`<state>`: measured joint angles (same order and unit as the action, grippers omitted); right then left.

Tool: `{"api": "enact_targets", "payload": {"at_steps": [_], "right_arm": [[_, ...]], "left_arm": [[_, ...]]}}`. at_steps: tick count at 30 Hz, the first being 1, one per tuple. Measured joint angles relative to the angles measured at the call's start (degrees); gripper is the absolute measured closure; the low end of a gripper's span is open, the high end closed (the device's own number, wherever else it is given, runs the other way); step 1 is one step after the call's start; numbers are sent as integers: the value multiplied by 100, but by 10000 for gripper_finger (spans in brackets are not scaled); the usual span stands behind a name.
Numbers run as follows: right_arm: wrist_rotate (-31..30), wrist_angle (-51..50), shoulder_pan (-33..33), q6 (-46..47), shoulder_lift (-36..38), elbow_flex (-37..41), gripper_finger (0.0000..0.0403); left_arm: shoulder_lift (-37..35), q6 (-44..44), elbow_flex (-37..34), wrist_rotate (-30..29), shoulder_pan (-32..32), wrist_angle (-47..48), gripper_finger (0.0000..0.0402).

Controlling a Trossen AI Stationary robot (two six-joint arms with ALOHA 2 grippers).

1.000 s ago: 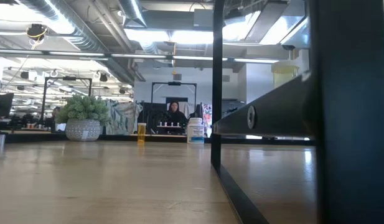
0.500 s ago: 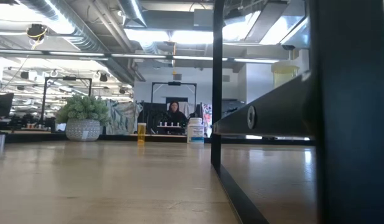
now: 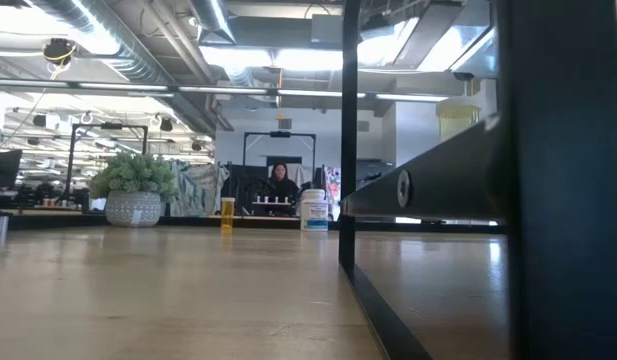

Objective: Pick and place medicine bottles onto shelf by color
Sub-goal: Put the bottom supplement bottle on the shelf aligned with the other supplement bottle

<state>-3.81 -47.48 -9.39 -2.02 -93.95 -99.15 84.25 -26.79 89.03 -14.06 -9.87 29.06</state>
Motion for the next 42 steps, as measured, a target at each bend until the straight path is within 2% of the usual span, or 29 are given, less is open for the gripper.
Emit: {"api": "enact_targets", "payload": {"at_steps": [8,14,26,33,37,42], "right_arm": [[2,-21,-2,1,2,-2,231],[9,-119,-4,-2,2,-2,231],[4,-268,-24,4,142,0,231],[-32,-541,-164,178,610,0,231],[-416,-970,-461,454,838,-2,231],[-1388,-1403,-1030,1031,1108,0,231]], "left_arm": [[0,27,-4,28,-28,-11,196],[-12,609,-4,231,-39,88,196],[-15,1623,-4,257,-10,345,195],[-120,1648,0,-186,11,511,195],[-265,1642,-10,-302,-18,687,195],[-467,1638,9,-308,-83,641,195]]}}
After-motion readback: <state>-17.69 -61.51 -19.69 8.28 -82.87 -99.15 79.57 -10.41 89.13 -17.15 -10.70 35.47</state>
